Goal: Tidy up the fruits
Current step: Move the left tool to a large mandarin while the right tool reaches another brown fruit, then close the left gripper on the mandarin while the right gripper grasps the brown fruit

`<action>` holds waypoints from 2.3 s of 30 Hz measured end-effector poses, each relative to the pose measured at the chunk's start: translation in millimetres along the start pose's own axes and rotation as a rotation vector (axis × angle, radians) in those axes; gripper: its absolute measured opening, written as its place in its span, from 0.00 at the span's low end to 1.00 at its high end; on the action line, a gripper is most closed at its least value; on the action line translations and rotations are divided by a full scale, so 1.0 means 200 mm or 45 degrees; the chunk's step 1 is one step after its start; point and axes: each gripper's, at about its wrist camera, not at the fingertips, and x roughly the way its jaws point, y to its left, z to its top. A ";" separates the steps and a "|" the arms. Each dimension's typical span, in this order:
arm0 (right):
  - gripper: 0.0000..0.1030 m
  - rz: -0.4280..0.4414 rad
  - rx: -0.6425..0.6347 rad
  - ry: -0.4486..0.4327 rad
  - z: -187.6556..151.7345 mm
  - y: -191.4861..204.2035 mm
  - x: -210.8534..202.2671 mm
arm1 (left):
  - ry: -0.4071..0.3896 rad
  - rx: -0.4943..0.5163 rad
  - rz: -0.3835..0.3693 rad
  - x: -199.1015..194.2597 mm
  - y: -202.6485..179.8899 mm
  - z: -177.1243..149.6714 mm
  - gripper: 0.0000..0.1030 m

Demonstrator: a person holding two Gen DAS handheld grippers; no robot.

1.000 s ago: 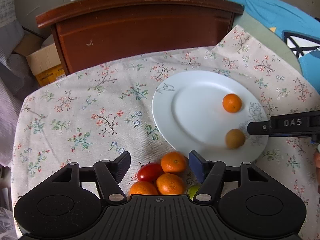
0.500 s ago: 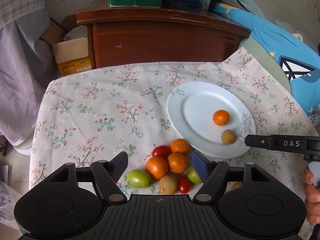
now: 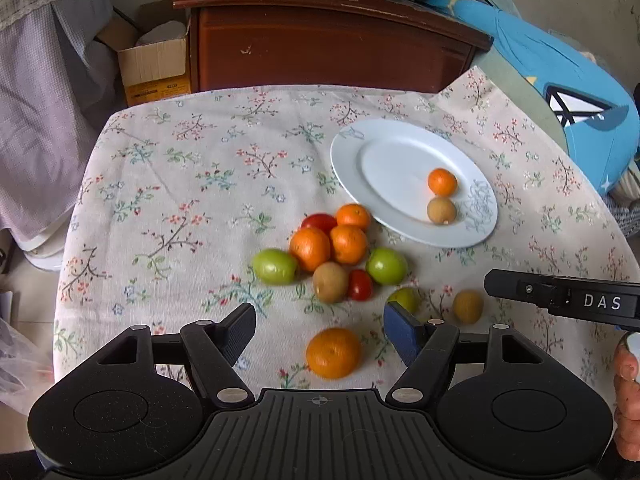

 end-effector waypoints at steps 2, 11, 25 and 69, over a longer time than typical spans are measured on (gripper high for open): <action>0.45 0.003 0.008 0.008 -0.03 0.00 -0.01 | 0.004 0.012 0.003 0.00 0.00 -0.03 0.69; 0.45 -0.020 -0.005 0.048 -0.10 0.02 0.03 | 0.015 0.099 0.028 0.04 -0.04 -0.12 0.68; 0.41 -0.050 -0.049 0.049 -0.11 0.05 0.10 | -0.001 0.118 0.026 0.09 -0.05 -0.13 0.58; 0.25 0.051 0.014 -0.151 0.11 0.03 -0.06 | -0.141 0.029 -0.137 -0.01 -0.08 0.13 0.30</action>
